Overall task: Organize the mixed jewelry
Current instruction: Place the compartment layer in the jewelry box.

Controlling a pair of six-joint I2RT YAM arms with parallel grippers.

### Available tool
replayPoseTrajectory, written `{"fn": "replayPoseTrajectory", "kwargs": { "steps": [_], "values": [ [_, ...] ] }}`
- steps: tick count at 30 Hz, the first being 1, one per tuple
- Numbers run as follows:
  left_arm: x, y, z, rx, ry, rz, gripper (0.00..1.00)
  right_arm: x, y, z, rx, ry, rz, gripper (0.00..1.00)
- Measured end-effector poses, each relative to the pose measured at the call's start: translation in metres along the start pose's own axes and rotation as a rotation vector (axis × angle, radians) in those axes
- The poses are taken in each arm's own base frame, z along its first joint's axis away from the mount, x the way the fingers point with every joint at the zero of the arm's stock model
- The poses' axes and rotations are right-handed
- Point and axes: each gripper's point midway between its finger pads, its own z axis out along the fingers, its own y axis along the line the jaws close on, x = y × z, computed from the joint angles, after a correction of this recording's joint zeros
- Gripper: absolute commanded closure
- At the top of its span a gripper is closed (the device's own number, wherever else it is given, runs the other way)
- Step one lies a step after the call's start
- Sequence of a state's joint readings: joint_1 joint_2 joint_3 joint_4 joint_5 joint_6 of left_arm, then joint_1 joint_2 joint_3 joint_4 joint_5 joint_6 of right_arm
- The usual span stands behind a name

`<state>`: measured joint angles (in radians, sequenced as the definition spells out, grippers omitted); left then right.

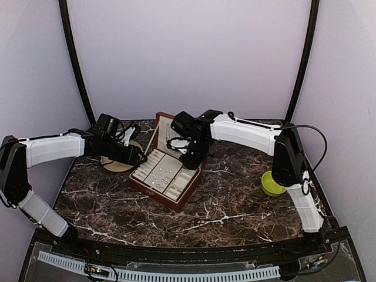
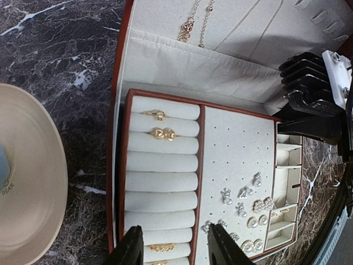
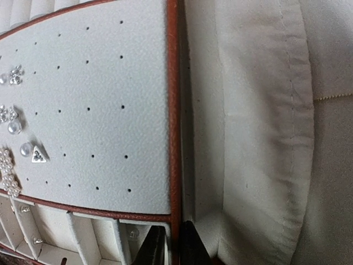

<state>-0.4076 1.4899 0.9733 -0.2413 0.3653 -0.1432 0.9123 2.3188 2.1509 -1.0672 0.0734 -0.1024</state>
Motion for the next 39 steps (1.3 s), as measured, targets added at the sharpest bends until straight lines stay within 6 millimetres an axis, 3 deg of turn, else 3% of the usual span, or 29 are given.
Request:
{"fn": "replayPoseTrajectory", "kwargs": {
  "steps": [7, 13, 20, 23, 29, 39],
  "values": [
    [0.0, 0.0, 0.0, 0.0, 0.0, 0.0, 0.57, -0.001, 0.004, 0.0, 0.002, -0.008, 0.008, 0.87],
    [-0.002, 0.0, -0.002, -0.008, -0.009, 0.003, 0.57, -0.009, -0.005, -0.008, 0.11, -0.037, 0.018, 0.73],
    [-0.006, 0.0, -0.008, -0.019, -0.032, 0.011, 0.57, -0.031, -0.018, -0.059, 0.173, -0.169, 0.053, 0.68],
    [-0.006, 0.001, -0.008, -0.022, -0.034, 0.012, 0.57, -0.038, -0.021, -0.071, 0.19, -0.217, 0.067, 0.67],
    [-0.006, 0.001, -0.008, -0.026, -0.035, 0.012, 0.57, -0.048, -0.022, -0.059, 0.193, -0.249, 0.088, 0.65],
    [-0.006, 0.002, -0.008, -0.03, -0.036, 0.011, 0.56, -0.057, -0.009, -0.026, 0.108, -0.261, 0.115, 0.51]
  ]
}}
